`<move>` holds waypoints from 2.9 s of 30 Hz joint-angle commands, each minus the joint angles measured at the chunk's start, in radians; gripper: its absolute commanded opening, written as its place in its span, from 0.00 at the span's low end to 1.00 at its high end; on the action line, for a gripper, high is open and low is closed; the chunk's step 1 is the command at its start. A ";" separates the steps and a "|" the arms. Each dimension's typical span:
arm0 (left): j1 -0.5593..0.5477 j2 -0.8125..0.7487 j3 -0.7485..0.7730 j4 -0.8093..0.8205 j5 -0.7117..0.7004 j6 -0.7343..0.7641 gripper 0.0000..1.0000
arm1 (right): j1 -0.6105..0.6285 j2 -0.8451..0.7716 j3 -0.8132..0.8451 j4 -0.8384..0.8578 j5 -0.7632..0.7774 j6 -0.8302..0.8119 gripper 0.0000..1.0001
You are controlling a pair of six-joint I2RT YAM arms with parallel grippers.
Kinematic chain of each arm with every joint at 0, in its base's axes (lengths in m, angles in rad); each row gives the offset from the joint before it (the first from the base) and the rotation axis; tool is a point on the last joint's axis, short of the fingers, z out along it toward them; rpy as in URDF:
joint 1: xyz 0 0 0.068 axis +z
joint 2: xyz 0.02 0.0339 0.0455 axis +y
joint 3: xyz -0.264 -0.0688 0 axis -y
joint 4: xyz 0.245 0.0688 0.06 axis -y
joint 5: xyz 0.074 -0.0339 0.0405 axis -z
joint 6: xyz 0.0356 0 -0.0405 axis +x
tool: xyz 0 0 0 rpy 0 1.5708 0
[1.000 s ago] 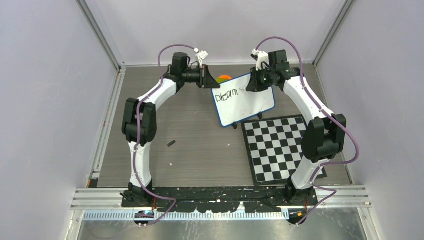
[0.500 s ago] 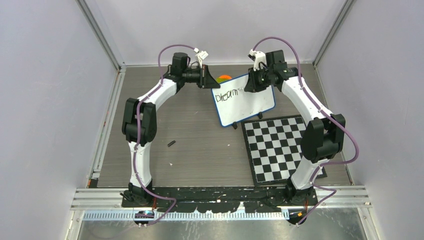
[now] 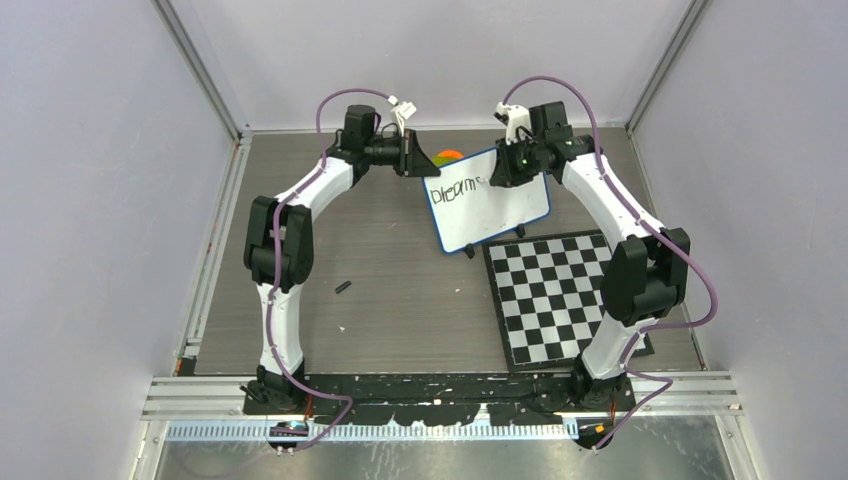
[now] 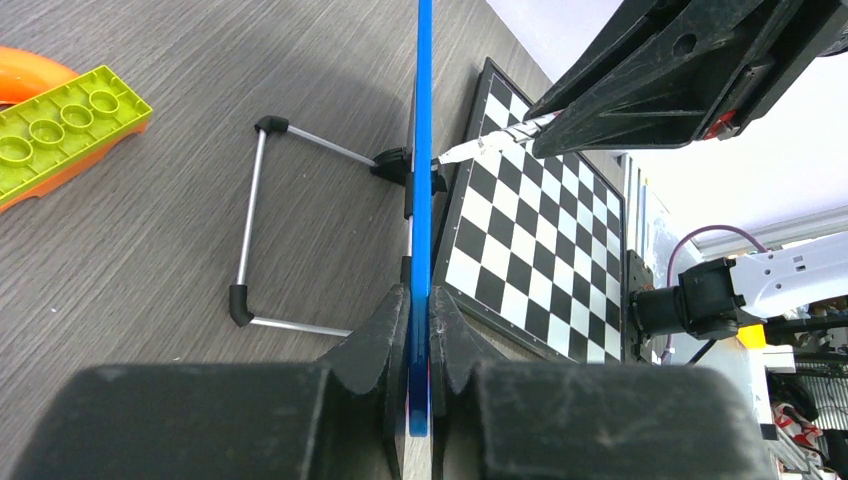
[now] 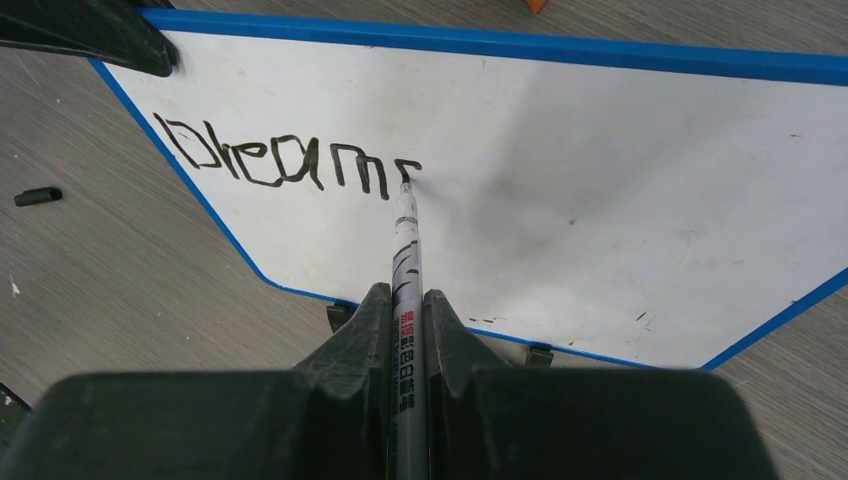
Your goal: Write a sentence on the whiteboard
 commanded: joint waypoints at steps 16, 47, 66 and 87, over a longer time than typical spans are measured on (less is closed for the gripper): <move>-0.031 0.011 0.011 -0.092 0.019 0.008 0.00 | -0.013 -0.011 -0.016 -0.002 0.022 -0.019 0.00; -0.032 0.029 0.067 -0.247 0.005 0.127 0.00 | -0.112 -0.078 0.021 -0.066 -0.170 -0.035 0.00; -0.036 0.033 0.083 -0.296 0.013 0.173 0.00 | -0.134 -0.054 -0.015 -0.006 -0.192 -0.025 0.00; -0.047 0.050 0.101 -0.320 0.023 0.188 0.00 | -0.134 -0.024 0.014 0.018 -0.176 -0.005 0.00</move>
